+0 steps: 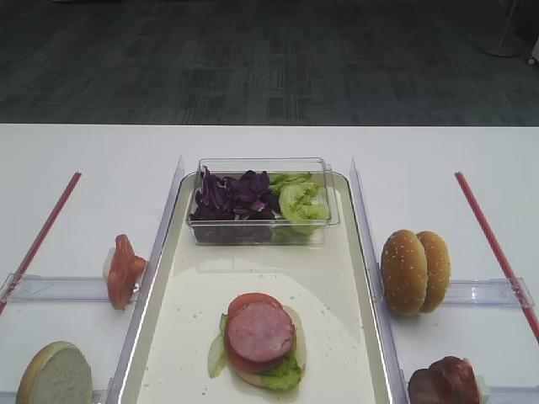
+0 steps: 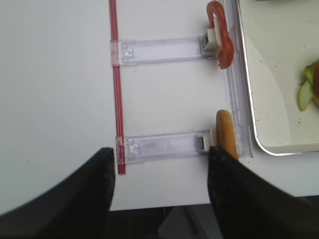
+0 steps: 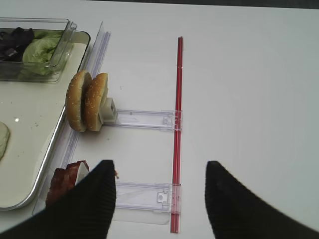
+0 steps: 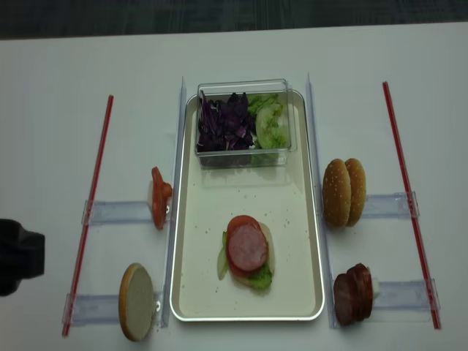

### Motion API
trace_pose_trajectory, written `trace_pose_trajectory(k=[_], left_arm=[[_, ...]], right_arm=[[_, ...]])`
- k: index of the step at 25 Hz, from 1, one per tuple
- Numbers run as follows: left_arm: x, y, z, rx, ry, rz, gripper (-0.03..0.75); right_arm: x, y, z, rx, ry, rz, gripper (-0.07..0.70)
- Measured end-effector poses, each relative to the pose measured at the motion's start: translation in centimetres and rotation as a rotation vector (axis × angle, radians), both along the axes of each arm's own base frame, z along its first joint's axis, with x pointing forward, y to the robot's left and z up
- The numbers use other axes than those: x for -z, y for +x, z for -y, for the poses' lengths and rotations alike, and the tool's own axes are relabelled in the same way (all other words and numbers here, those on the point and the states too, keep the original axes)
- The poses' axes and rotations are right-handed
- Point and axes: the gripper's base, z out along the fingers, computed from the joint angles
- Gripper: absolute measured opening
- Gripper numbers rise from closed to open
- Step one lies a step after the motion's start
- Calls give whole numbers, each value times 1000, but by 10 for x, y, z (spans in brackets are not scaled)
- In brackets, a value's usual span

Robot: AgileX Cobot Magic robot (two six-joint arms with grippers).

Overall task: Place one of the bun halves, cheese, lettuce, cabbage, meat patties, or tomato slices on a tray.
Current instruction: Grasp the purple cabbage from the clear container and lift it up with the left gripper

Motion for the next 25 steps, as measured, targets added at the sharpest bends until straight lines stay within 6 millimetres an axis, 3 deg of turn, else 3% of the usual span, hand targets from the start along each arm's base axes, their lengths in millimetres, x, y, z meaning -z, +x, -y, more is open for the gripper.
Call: trace_pose_trajectory(k=[25], left_arm=[[4,122,1,13,9,-189,380]], right_arm=[[0,0,0,0,0,0,433]])
